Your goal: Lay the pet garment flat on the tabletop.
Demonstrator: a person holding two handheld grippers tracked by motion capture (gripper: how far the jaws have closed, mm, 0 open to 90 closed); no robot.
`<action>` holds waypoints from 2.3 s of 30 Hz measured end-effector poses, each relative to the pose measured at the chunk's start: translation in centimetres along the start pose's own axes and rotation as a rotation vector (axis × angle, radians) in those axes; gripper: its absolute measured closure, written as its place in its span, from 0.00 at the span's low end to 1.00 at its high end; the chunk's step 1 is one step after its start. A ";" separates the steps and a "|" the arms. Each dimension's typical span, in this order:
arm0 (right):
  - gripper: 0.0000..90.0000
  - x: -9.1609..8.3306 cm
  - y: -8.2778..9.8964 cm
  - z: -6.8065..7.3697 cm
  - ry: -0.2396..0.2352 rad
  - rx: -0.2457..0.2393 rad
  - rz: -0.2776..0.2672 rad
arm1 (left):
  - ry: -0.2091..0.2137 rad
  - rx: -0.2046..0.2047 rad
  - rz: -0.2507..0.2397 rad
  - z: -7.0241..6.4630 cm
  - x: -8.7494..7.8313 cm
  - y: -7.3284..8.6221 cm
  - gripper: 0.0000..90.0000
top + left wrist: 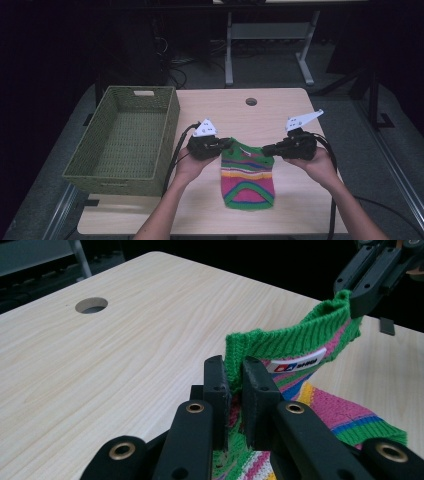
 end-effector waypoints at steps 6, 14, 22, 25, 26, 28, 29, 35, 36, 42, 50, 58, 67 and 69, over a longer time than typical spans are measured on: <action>0.94 0.2 0.0 -1.2 0.020 0.020 -0.001 | -0.012 -0.002 0.024 0.5 0.8 -0.2 0.91; 0.62 0.1 -1.2 -5.5 0.197 0.110 -0.068 | -0.148 -0.057 0.018 2.3 2.1 -1.2 0.71; 0.55 -0.3 0.6 -8.1 0.232 0.192 -0.029 | -0.143 -0.104 0.019 2.5 1.9 -0.4 0.65; 0.55 -0.2 1.7 -8.2 0.201 0.212 -0.019 | -0.131 -0.106 0.035 2.3 2.0 0.4 0.64; 0.55 -0.2 1.7 -8.2 0.201 0.212 -0.019 | -0.131 -0.106 0.035 2.3 2.0 0.4 0.64; 0.55 0.0 2.2 -8.0 0.192 0.212 -0.006 | -0.126 -0.105 0.042 2.1 2.0 0.7 0.64; 0.55 0.0 2.3 -8.0 0.190 0.211 -0.001 | -0.121 -0.105 0.046 2.0 2.0 0.8 0.64; 0.52 0.0 2.9 -7.7 0.168 0.218 -0.010 | -0.105 -0.090 0.072 1.4 2.0 1.5 0.56; 0.51 0.1 3.1 -7.7 0.165 0.215 -0.010 | -0.103 -0.090 0.078 1.3 2.0 1.7 0.53; 0.51 0.4 3.7 -7.4 0.147 0.221 -0.008 | -0.097 -0.099 0.084 1.0 1.8 2.3 0.50; 0.52 0.8 4.2 -7.2 0.139 0.228 -0.001 | -0.088 -0.103 0.092 0.8 1.7 3.0 0.49; 0.54 0.9 5.0 -7.2 0.127 0.237 0.003 | -0.068 -0.108 0.083 0.3 1.4 3.4 0.43; 0.51 0.1 5.8 -6.9 0.120 0.256 -0.006 | -0.073 -0.119 0.086 -0.4 0.9 3.9 0.36; 0.51 -0.1 5.9 -6.8 0.121 0.251 -0.011 | -0.065 -0.132 0.083 -0.5 0.8 4.0 0.35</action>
Point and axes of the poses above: each handheld gripper's, and its own axes: x roughly forward along the jaws, y roughly out of its underside, z roughly to its left, the point moved 4 cm from there along x, roughly forward along the jaws, and after that the axes turned 2 degrees about -z, right-handed, at the moved point
